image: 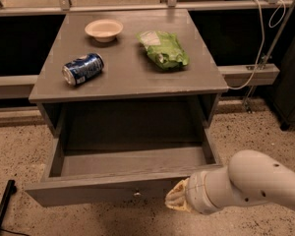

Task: Close top drawer

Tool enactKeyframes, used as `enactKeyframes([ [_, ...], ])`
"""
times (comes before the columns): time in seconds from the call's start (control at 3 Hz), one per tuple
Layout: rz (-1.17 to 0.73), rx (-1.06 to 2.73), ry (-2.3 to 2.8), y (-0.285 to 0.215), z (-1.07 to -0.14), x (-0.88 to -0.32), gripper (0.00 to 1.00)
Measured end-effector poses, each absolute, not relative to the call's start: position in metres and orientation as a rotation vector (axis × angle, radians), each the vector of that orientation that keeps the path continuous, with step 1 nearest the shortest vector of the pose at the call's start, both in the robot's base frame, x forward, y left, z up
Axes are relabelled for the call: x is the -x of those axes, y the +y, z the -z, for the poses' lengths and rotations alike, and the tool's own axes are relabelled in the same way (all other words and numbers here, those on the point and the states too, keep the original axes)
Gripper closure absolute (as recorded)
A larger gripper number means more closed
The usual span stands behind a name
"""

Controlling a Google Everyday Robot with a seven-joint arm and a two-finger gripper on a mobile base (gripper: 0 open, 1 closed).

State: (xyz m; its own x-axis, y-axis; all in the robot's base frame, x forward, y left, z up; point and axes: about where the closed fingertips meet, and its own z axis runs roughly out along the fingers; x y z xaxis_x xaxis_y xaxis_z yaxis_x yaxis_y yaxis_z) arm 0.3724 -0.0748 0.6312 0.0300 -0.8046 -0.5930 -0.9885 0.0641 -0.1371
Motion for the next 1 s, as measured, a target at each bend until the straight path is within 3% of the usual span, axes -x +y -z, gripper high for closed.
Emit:
enactKeyframes([
  [1.0, -0.406, 1.51, 1.902, -0.083, -0.601, -0.423, 1.0],
])
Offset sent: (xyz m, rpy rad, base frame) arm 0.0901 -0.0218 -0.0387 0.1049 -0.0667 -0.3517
